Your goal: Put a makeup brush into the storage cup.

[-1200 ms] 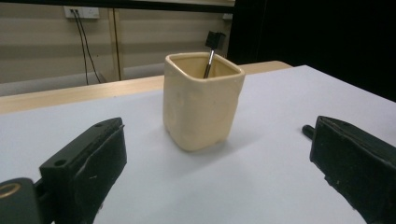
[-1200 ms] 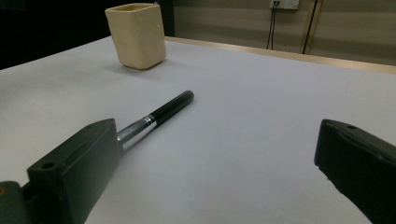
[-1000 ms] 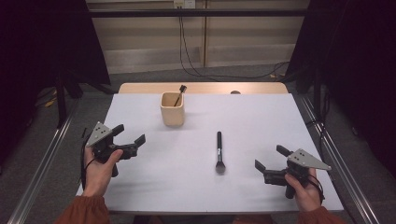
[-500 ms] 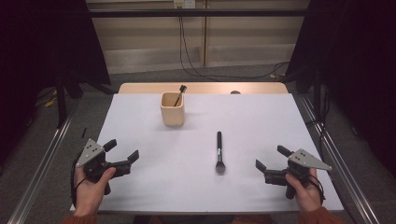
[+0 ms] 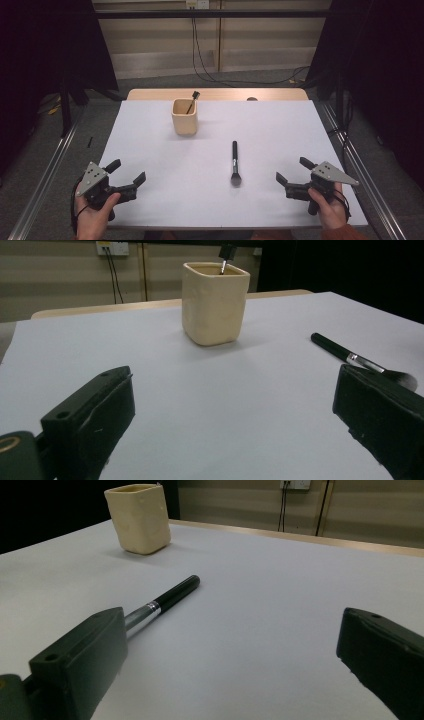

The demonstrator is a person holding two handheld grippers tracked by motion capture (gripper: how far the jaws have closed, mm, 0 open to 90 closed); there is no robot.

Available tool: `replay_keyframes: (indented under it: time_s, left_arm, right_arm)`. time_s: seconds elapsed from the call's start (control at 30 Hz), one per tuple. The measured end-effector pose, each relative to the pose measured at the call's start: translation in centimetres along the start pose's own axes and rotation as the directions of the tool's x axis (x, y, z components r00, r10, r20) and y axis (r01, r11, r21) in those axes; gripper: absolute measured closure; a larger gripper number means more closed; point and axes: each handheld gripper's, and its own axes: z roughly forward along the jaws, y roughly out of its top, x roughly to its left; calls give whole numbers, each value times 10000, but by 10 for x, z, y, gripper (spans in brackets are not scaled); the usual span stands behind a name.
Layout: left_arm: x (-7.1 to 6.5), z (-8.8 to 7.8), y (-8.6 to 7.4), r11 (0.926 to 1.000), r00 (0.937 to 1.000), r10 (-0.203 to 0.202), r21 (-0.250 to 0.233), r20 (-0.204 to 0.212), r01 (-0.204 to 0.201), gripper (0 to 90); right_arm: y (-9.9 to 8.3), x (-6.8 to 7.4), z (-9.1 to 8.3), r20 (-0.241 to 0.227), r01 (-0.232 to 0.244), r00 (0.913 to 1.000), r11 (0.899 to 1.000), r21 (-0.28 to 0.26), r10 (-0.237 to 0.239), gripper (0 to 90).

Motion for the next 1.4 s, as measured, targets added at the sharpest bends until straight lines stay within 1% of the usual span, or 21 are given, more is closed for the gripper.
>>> replay_keyframes:
  time_s: [0.1, 0.17, 0.23, 0.33, 0.4, 0.43, 0.5, 0.57, 0.6, 0.63, 0.73, 0.83, 0.9, 0.93, 1.0, 1.03, 1.07, 1.3, 1.37, 1.4]
  left_arm:
    - [1, 3, 0, 10000, 10000, -34, 9, 66, 34, 34]
    - [0, 4, 0, 10000, 9998, -83, 41, 195, 82, 34]
    - [-1, 5, 1, 9999, 9997, 105, 94, 221, -107, 34]
    - [0, 6, 0, 9999, 9995, 99, 116, 285, -102, 34]
    - [0, 5, 0, 9999, 9997, 77, 71, 225, -79, 34]
    - [-1, 5, 0, 10000, 9996, 53, 21, 288, -54, 34]
    - [-3, 5, 1, 9996, 9991, 268, 63, 319, -270, 34]
    - [-3, 4, 1, 9994, 9988, 333, 40, 345, -334, 34]
    - [-3, 4, 1, 9996, 9991, 287, 41, 308, -289, 34]
    - [-2, 4, 1, 9994, 9990, 336, 51, 295, -337, 34]
    - [-3, 4, 1, 9996, 9991, 282, 23, 318, -283, 34]
    - [-6, 4, 1, 9994, 9988, 352, 33, 334, -353, 34]
    - [-6, 4, 2, 9991, 9986, 418, 72, 335, -421, 34]
    - [-6, 4, 2, 9993, 9988, 366, 31, 321, -367, 34]
    - [-6, 4, 2, 9987, 9982, 502, 32, 321, -504, 34]
    - [-6, 4, 2, 9987, 9979, 507, 41, 405, -509, 34]
    - [-6, 5, 2, 9989, 9978, 479, -12, 452, -479, 34]
    - [-5, 4, 2, 9988, 9982, 489, -1, 359, -489, 34]
    - [-4, 4, 2, 9993, 9982, 378, 40, 467, -381, 34]
    - [-3, 4, 2, 9991, 9980, 422, 69, 463, -426, 34]
  right_arm:
    - [0, -1, -1, 15, 17, 10000, 10000, -8, -17, 0]
    - [-1, 0, -2, 18, 22, 10000, 10000, 10, -22, 0]
    - [-1, 0, -3, 15, 15, 10000, 10000, -17, -15, 0]
    - [0, 0, -2, 14, -9, 10000, 10000, -27, 9, 0]
    - [0, 0, -1, -11, -17, 10000, 10000, 31, 17, 0]
    - [0, 0, 0, -5, -16, 10000, 10000, 64, 16, 0]
    - [0, 0, 0, 27, -66, 10000, 10000, 57, 66, 0]
    - [1, 0, 2, 48, -130, 9999, 9999, 64, 130, 0]
    - [1, 0, 2, 20, -122, 9999, 9999, 45, 122, 0]
    - [1, 0, 3, -22, -63, 10000, 10000, 40, 64, 0]
    - [2, 1, 7, -255, 65, 9997, 9999, 129, -61, 0]
    - [3, 2, 10, -272, 30, 9996, 9998, 194, -24, 0]
    - [5, 2, 12, -301, -35, 9995, 9999, 165, 40, 0]
    - [6, 2, 13, -312, 21, 9995, 9999, 126, -17, 0]
    - [10, 3, 16, -396, 74, 9992, 9999, 76, -71, 0]
    - [12, 3, 17, -456, 45, 9990, 10000, 47, -43, 0]
    - [13, 3, 18, -485, -24, 9988, 10000, 9, 25, 0]
    - [24, 4, 30, -650, 100, 9978, 9999, 16, -99, 0]
    - [27, 5, 35, -712, 145, 9974, 9999, 10, -144, 0]
    - [29, 5, 38, -726, 211, 9971, 9998, 41, -207, 0]
